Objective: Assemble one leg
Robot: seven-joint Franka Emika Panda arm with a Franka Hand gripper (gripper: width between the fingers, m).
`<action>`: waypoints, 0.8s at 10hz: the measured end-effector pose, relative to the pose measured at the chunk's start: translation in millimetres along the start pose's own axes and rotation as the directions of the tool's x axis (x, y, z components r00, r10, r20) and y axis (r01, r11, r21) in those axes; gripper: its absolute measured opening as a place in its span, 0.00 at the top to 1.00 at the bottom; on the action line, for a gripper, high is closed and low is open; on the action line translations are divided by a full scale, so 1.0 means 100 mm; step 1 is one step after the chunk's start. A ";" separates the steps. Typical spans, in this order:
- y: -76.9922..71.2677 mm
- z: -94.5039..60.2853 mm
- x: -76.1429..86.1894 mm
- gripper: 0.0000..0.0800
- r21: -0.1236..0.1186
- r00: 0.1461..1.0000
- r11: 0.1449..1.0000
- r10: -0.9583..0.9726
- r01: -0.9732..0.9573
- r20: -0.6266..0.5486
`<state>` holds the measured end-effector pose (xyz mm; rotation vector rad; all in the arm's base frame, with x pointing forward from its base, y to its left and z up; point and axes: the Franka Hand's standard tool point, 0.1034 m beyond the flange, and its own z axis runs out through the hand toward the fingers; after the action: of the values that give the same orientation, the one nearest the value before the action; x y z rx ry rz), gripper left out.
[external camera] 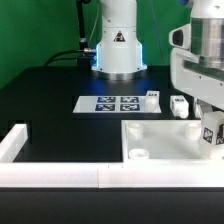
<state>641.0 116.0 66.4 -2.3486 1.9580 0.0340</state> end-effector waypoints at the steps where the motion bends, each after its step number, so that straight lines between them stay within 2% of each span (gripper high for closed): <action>1: -0.01 -0.01 0.00 0.64 0.003 0.993 0.993 0.120 -0.120 0.006; 4: -0.01 0.00 0.01 0.63 0.003 0.988 0.988 0.154 -0.154 0.005; 5: -0.01 -0.01 0.01 0.42 0.001 0.997 0.997 0.077 -0.077 0.005; 6: -0.02 -0.04 0.06 0.25 -0.005 0.995 0.995 -0.103 0.103 0.014; 7: -0.03 -0.05 0.10 0.25 -0.001 0.964 0.964 -0.267 0.267 0.016; 8: -0.02 -0.04 0.10 0.20 0.005 0.919 0.919 -0.394 0.394 0.014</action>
Offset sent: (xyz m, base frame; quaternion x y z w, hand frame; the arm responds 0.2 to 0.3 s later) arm 0.0000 0.0000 0.0000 0.0000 0.0000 0.0000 1.0000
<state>645.1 106.4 70.3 -2.6828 1.4384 0.0223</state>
